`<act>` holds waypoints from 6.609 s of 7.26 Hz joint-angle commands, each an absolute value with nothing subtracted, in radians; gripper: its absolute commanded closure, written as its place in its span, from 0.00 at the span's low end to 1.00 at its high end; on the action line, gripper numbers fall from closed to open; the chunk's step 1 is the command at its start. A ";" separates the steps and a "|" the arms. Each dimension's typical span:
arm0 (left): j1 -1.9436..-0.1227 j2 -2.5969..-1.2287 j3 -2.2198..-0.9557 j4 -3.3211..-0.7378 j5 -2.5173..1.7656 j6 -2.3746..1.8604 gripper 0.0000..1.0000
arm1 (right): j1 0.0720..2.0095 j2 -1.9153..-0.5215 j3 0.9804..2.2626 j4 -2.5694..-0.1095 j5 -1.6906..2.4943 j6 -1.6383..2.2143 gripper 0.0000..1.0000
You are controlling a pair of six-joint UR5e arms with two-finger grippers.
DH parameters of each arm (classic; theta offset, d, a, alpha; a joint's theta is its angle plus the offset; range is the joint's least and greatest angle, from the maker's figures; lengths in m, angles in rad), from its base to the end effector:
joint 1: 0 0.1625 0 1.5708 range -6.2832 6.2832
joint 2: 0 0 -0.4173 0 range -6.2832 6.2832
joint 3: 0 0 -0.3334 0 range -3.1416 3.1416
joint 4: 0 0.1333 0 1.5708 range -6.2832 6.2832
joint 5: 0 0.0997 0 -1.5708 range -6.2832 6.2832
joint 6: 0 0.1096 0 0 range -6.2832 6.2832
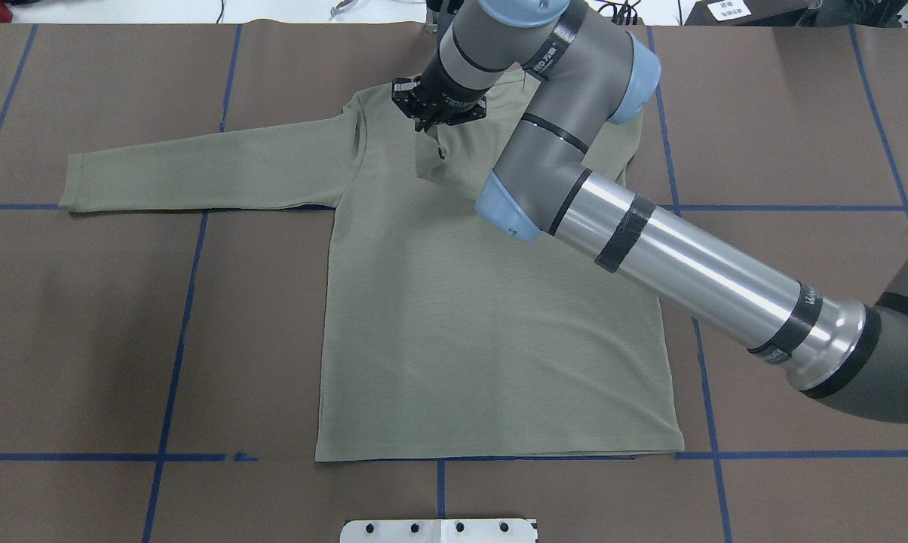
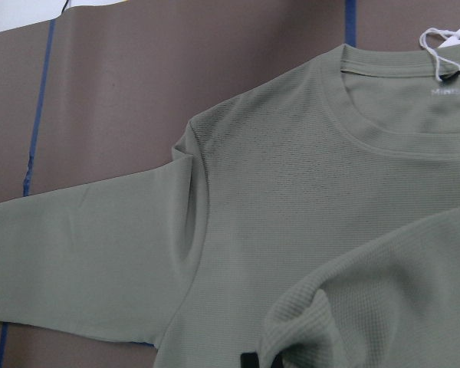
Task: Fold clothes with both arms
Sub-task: 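Lift the cuff with the right gripper and carry it across the shirt, then release the sleeve and withdraw the right gripper while the left gripper approaches, then position the left gripper at the edge of the other sleeve cuff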
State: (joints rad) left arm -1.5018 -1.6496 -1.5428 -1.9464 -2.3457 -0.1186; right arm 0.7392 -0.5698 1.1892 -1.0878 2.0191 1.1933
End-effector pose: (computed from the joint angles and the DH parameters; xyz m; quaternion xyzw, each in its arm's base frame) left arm -0.0228 -0.4917 0.5916 0.1605 0.3860 0.0575 0.9066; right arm -0.5009 -0.5727 0.1497 0.1099 -0.5334 0.0349 0.8380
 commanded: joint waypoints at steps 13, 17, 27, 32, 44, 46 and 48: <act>-1.211 -1.666 -1.531 -2.239 -2.145 -0.662 0.00 | 0.737 -0.585 1.355 -1.525 1.945 1.191 0.00; -1.078 -1.747 -1.347 -2.464 -1.967 -0.857 0.00 | 1.016 -1.018 1.641 -1.578 2.191 0.780 0.00; -1.048 -1.839 -1.124 -2.519 -1.901 -0.864 0.02 | 1.112 -1.235 1.756 -1.578 2.260 0.621 0.00; -1.032 -1.839 -1.121 -2.519 -1.901 -0.865 0.02 | 1.112 -1.235 1.756 -1.578 2.260 0.623 0.00; -1.022 -1.835 -1.126 -2.519 -1.908 -0.894 0.10 | 1.127 -1.230 1.755 -1.578 2.287 0.623 0.00; -1.023 -1.833 -1.127 -2.519 -1.908 -0.894 0.10 | 1.127 -1.229 1.755 -1.578 2.287 0.624 0.00; -1.025 -1.827 -1.131 -2.519 -1.910 -0.893 0.10 | 1.127 -1.229 1.756 -1.578 2.287 0.629 0.00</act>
State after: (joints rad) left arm -1.0240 -1.8290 -1.1288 -2.5188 -1.9093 -0.8933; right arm 1.1275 -1.2290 1.7556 -1.5785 2.2872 0.6272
